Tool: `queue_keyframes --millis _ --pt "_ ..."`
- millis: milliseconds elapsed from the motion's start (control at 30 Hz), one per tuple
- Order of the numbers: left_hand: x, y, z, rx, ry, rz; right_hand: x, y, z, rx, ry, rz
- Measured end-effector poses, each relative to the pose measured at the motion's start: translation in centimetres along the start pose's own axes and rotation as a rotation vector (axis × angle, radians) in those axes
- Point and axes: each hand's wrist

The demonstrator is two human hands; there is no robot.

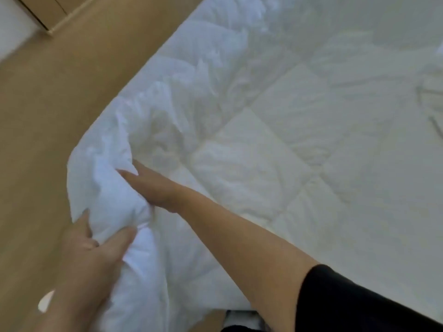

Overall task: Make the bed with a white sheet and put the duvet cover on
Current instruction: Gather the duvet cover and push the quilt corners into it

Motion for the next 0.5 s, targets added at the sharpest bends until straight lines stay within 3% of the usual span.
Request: queue_keyframes --millis 67,167,200,267,300,367,500 --pt "-0.9 3.2 0.4 0.084 0.081 0.193 -1.9 -3.3 -2.2 0.109 0.091 -0.068" --pt "-4.1 11.9 0.6 0.367 0.485 0.635 -7.1 -12.0 -4.7 0.466 0.322 -0.281" --pt "-5.4 14.9 0.5 0.401 0.602 0.759 -9.2 -15.1 -5.1 0.438 0.381 -0.362" --pt "-9.1 20.9 0.4 0.404 0.767 0.96 -13.3 -20.8 -6.6 0.121 0.528 -0.521" --pt "-11.3 23.9 0.5 0.392 0.789 1.031 -15.5 -23.5 -7.8 -0.025 0.544 -0.613" --pt "-15.4 28.9 0.8 0.445 0.734 1.111 -20.3 -28.3 -10.0 -0.069 0.535 -0.832" --pt "-20.8 35.6 3.0 0.623 0.348 1.048 -29.8 -34.5 -14.5 0.034 0.61 -1.306"
Point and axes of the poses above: each hand's wrist, its own x-axis towards the middle knuckle, its own y-axis out of the palm, z = x × y, and after that the axes turned 11 degrees about -z, right-handed
